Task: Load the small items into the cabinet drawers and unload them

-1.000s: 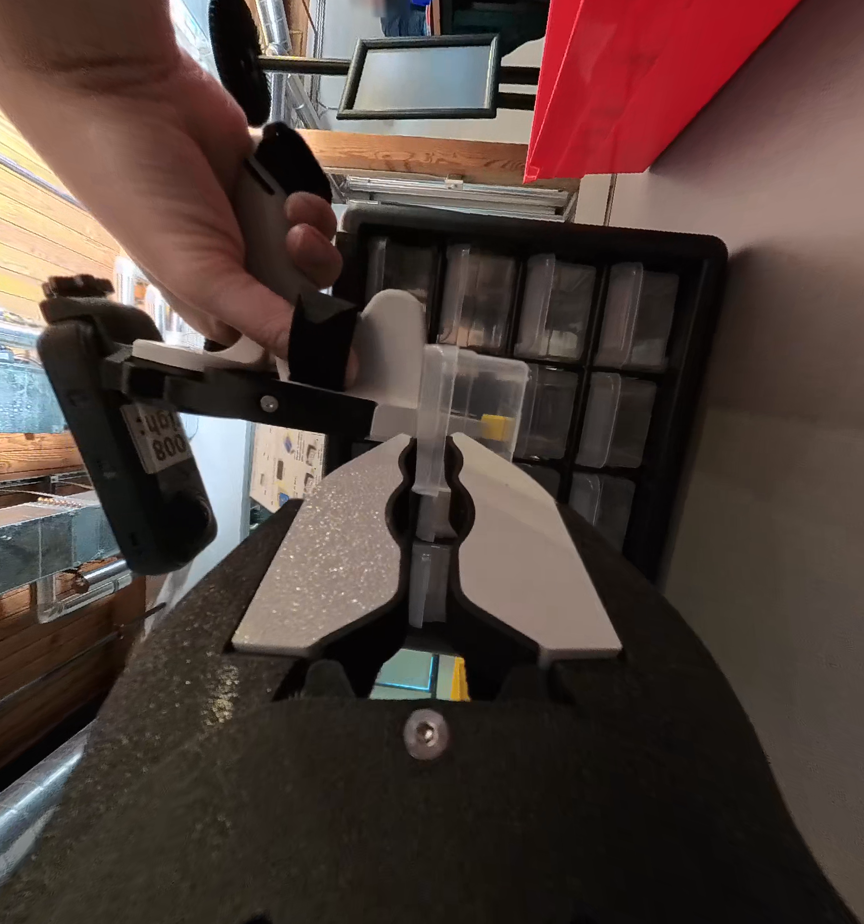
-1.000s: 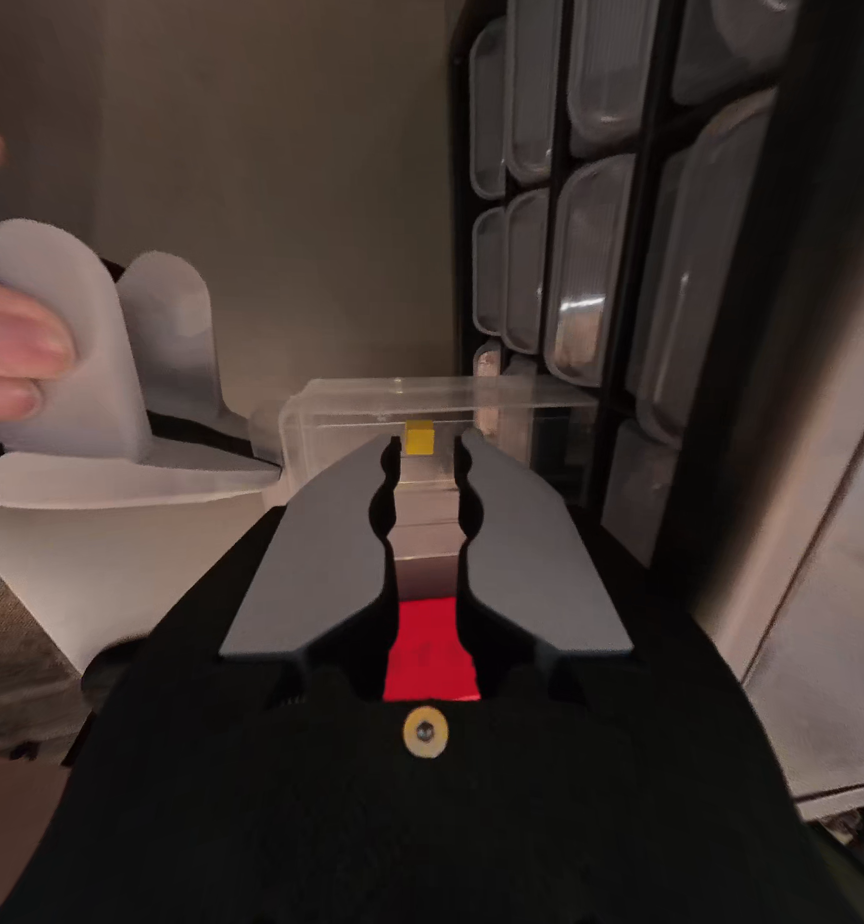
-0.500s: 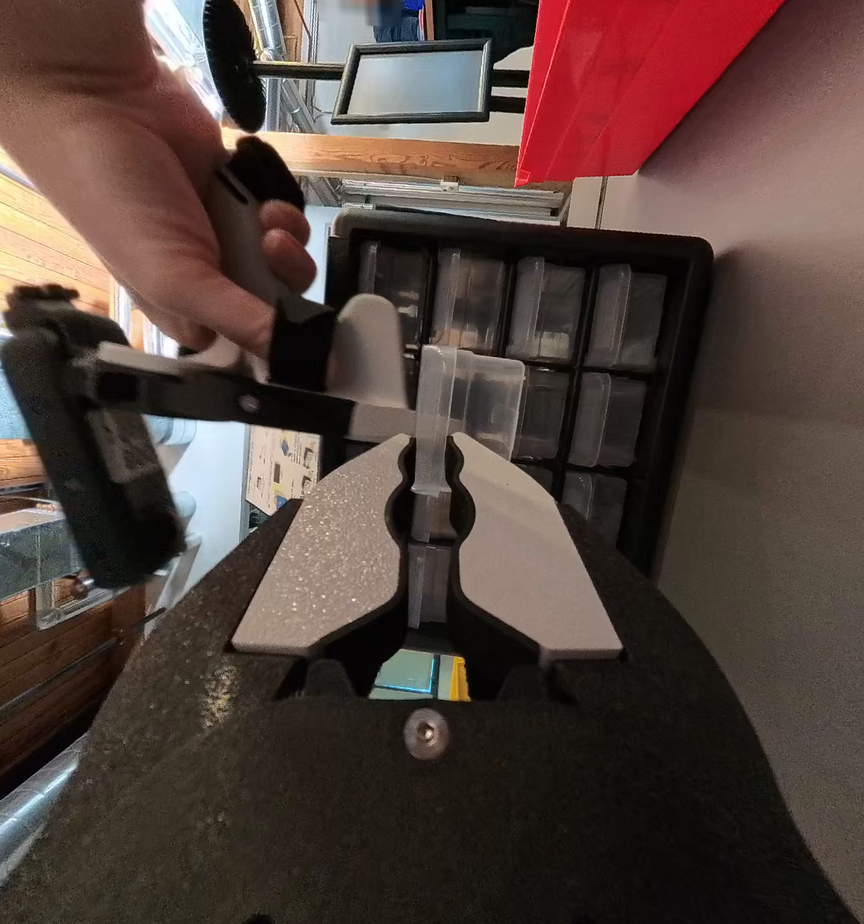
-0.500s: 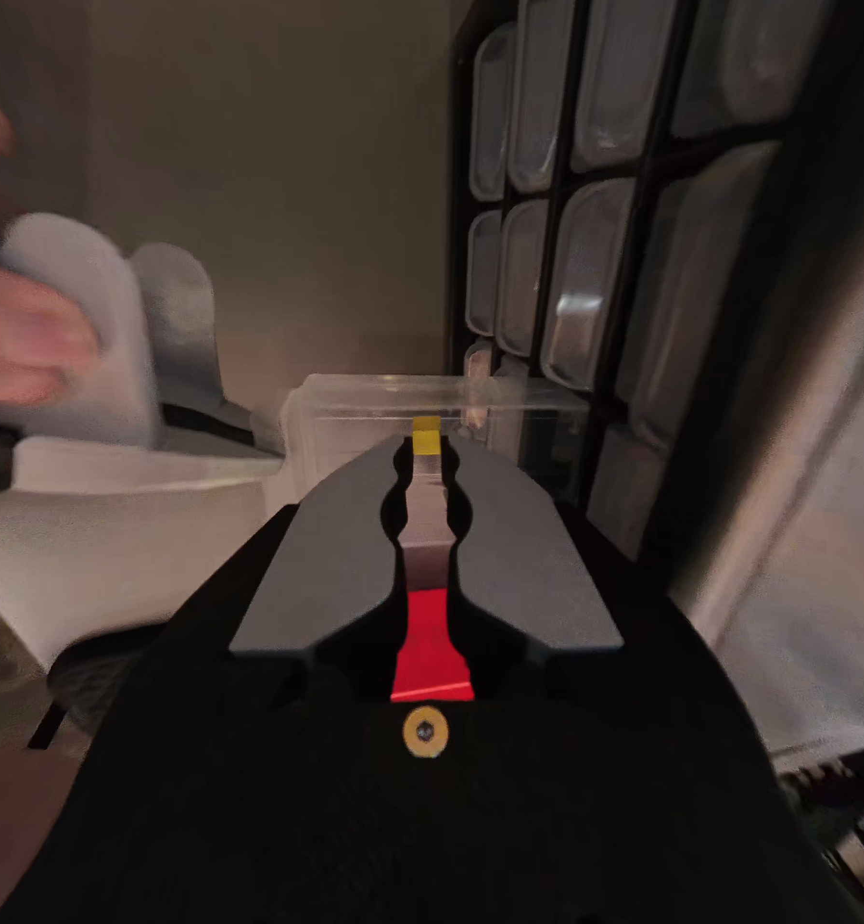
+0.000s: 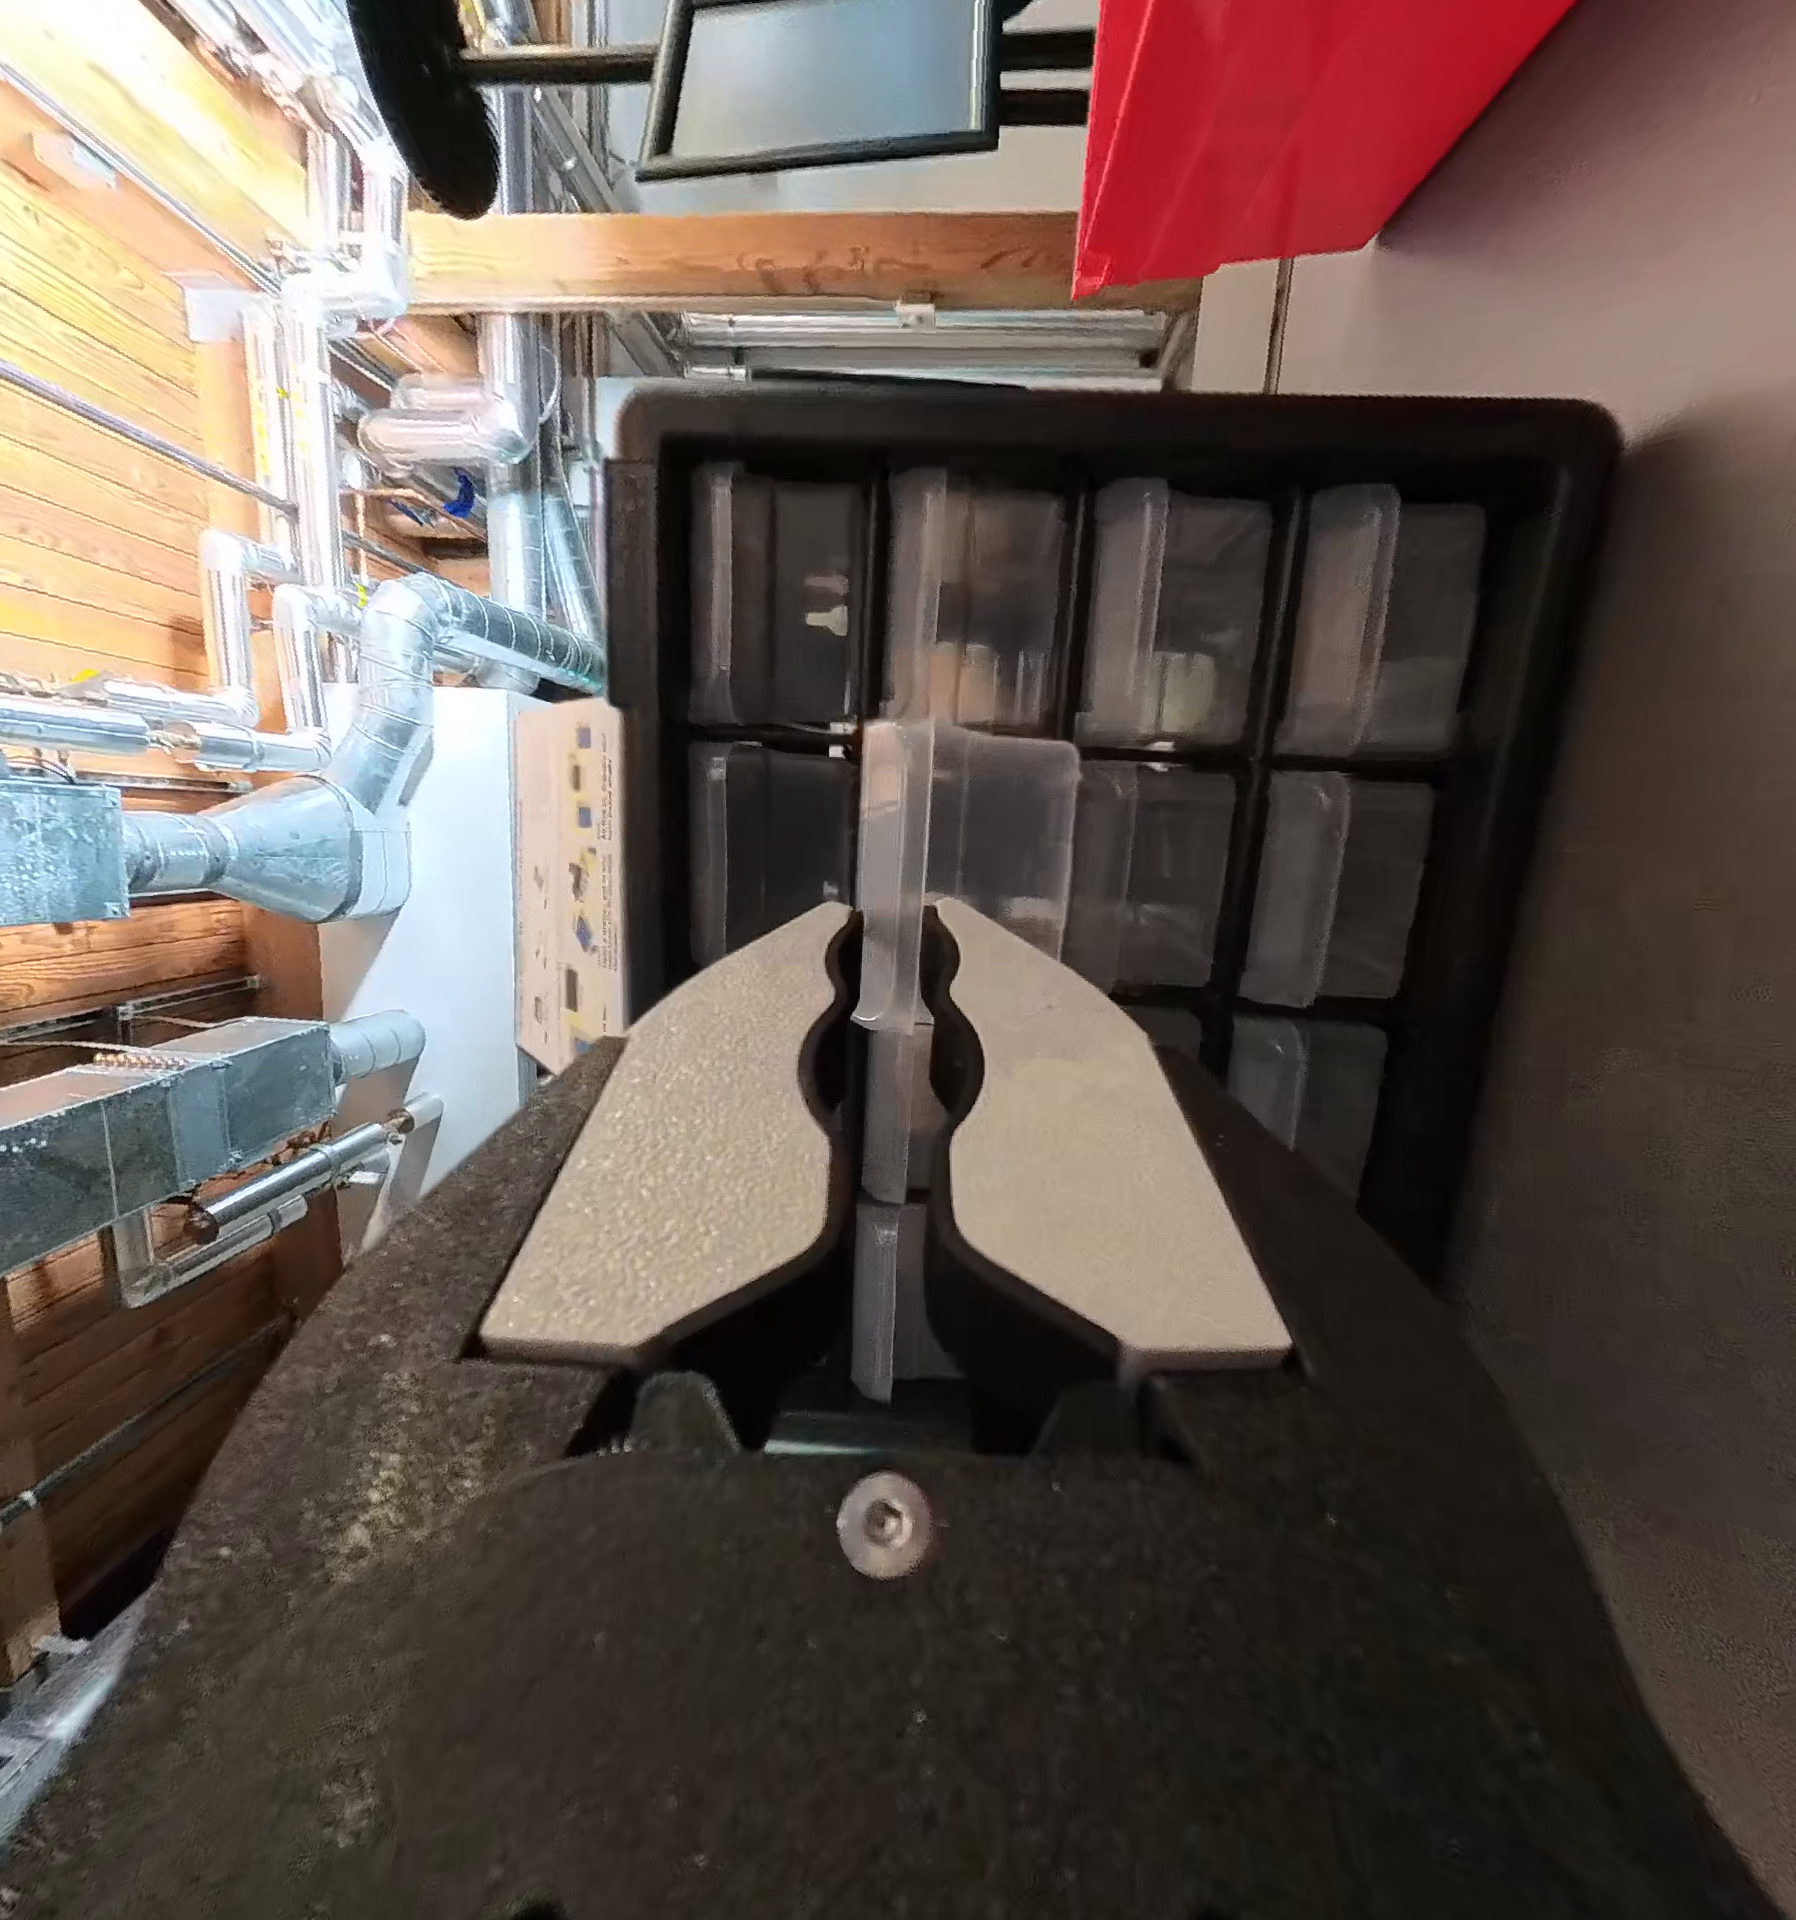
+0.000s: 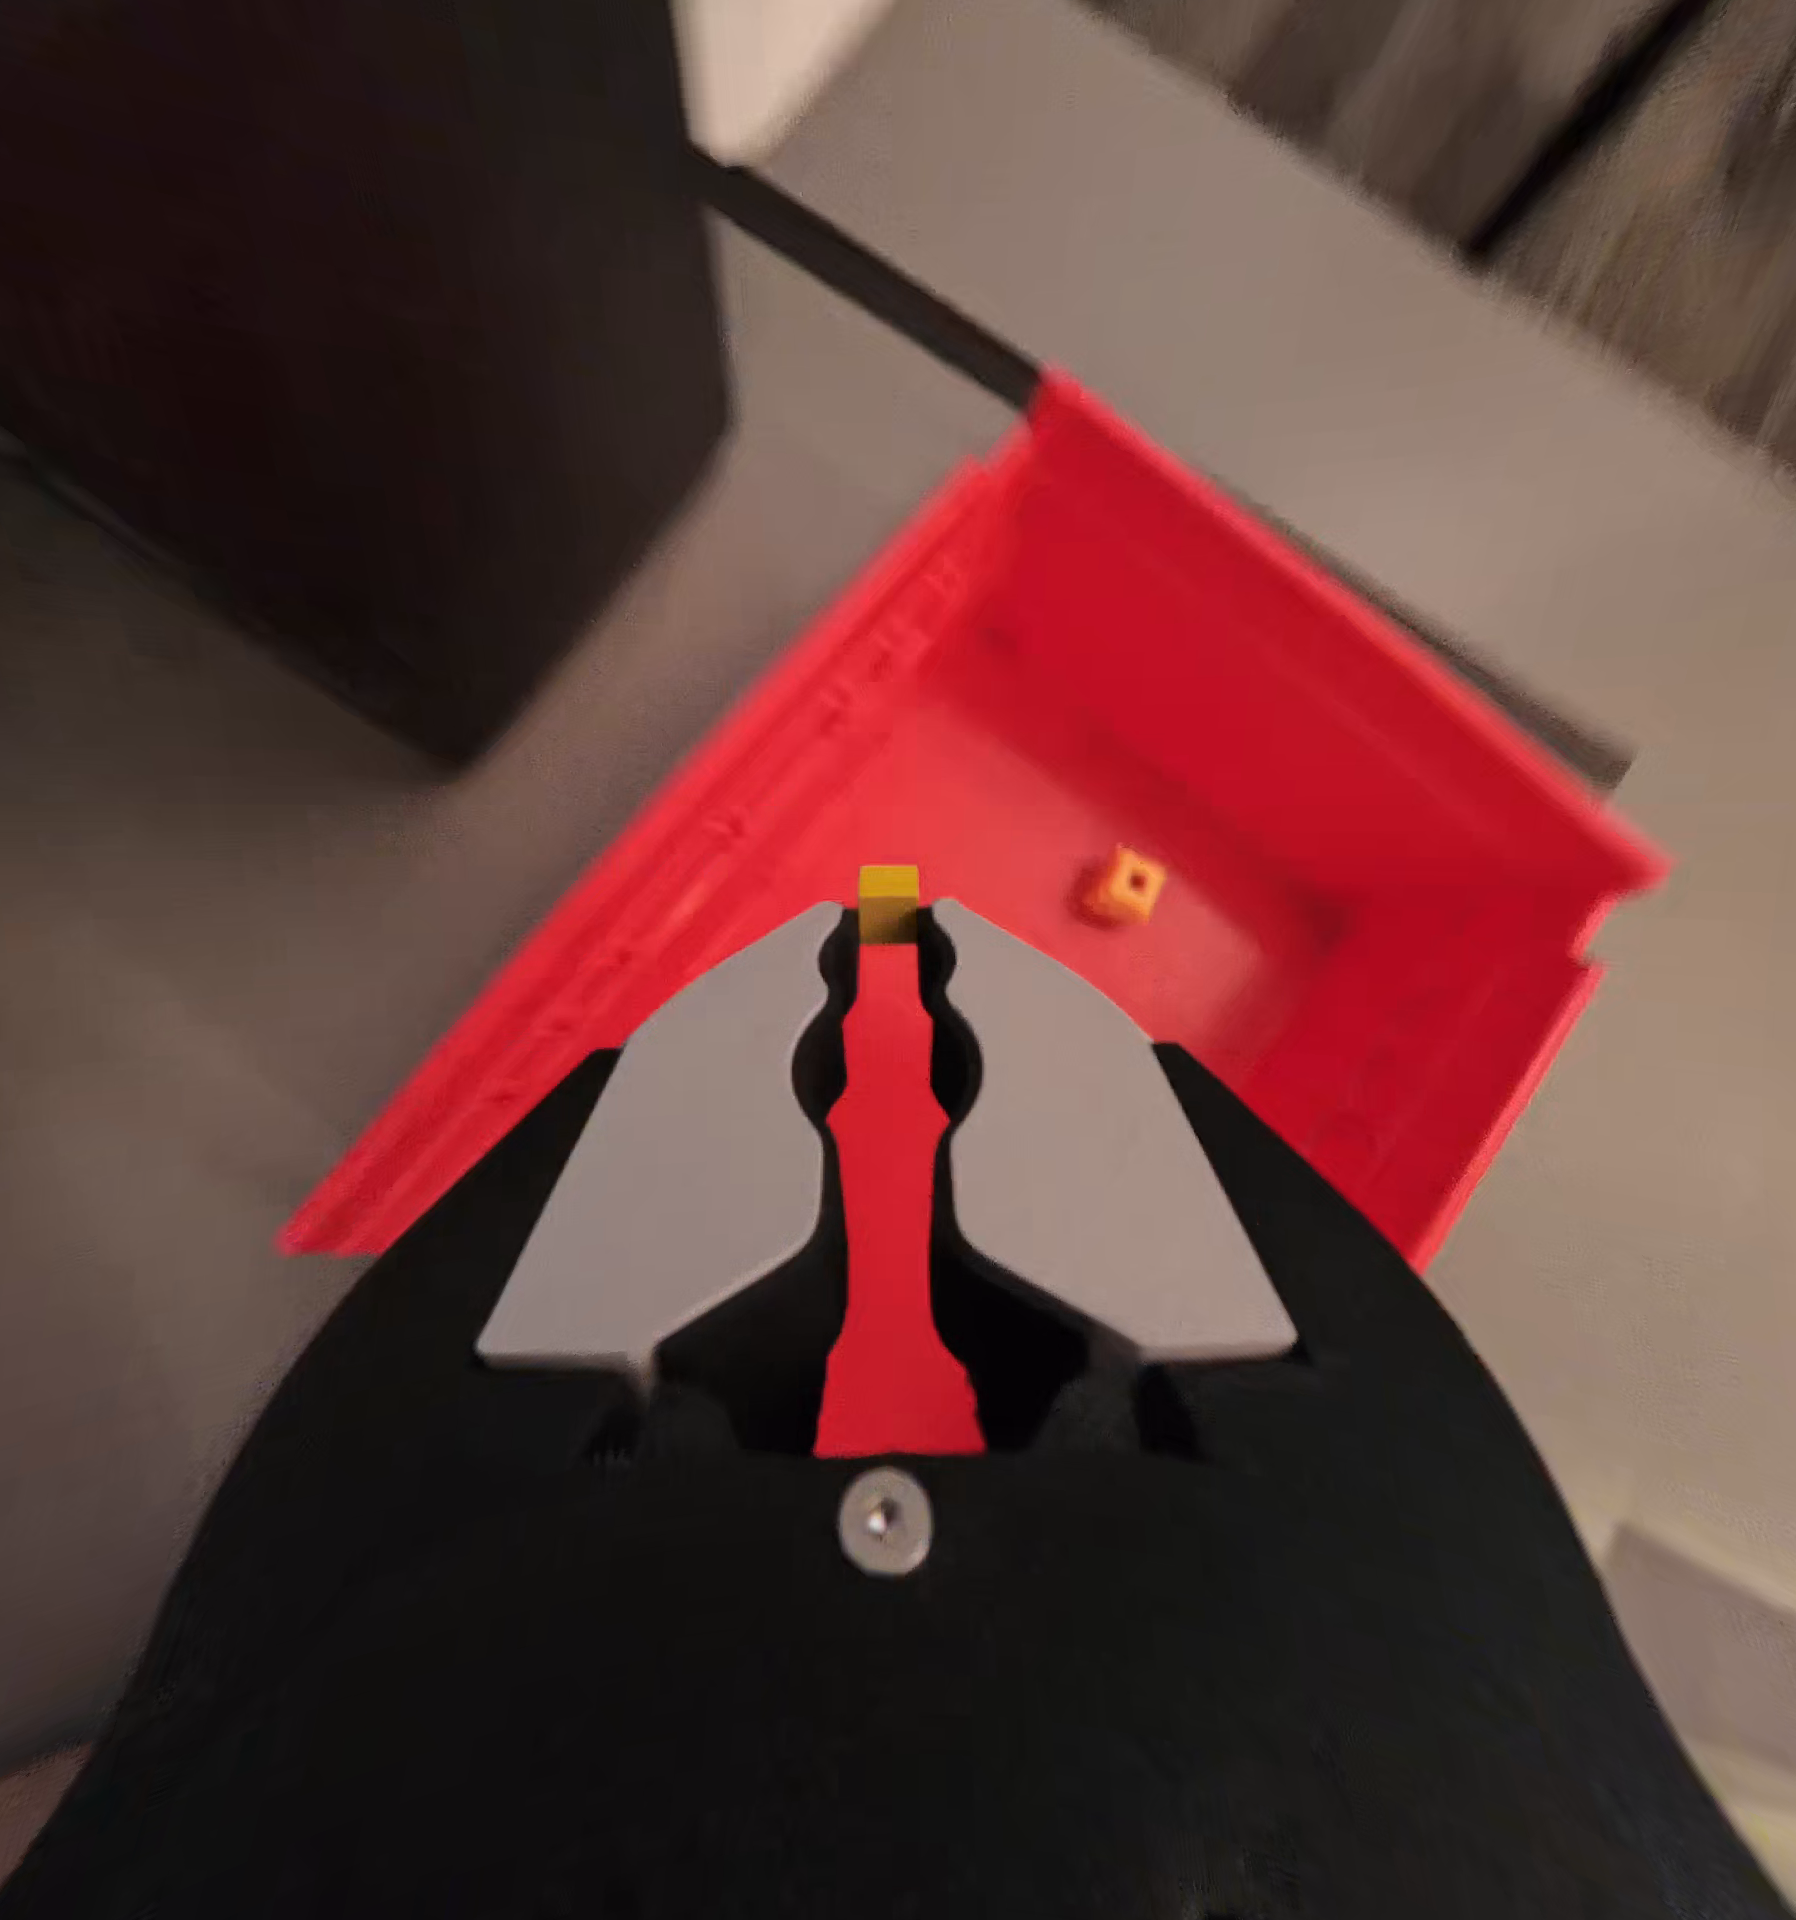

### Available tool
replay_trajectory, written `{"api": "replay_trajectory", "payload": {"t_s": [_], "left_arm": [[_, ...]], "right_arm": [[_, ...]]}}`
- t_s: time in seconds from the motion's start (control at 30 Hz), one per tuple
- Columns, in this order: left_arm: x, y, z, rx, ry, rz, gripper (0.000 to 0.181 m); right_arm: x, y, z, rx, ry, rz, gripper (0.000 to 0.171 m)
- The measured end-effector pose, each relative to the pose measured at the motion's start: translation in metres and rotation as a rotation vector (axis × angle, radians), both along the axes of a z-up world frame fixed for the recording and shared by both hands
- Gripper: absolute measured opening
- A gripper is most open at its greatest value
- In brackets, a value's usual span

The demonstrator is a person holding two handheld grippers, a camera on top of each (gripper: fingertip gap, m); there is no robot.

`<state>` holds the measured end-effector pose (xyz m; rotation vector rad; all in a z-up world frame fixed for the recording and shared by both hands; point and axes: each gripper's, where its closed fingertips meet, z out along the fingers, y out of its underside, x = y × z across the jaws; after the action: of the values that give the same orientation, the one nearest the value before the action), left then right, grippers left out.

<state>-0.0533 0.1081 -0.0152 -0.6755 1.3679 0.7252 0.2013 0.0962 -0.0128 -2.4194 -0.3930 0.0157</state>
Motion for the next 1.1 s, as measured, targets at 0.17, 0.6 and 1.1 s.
{"api": "replay_trajectory", "payload": {"t_s": [0.17,0.6,1.1], "left_arm": [[0.006,0.037,0.002,-0.002,0.004,0.08,0.01],[0.011,0.053,0.003,0.004,-0.012,0.11,0.01],[-0.064,0.058,-0.024,-0.155,0.0,0.134,0.028]], "right_arm": [[0.054,0.009,-0.089,-0.299,0.04,-0.221,0.012],[0.069,0.017,-0.144,-0.451,0.02,-0.278,0.019],[0.047,0.026,-0.038,-0.069,-0.023,-0.176,0.033]]}}
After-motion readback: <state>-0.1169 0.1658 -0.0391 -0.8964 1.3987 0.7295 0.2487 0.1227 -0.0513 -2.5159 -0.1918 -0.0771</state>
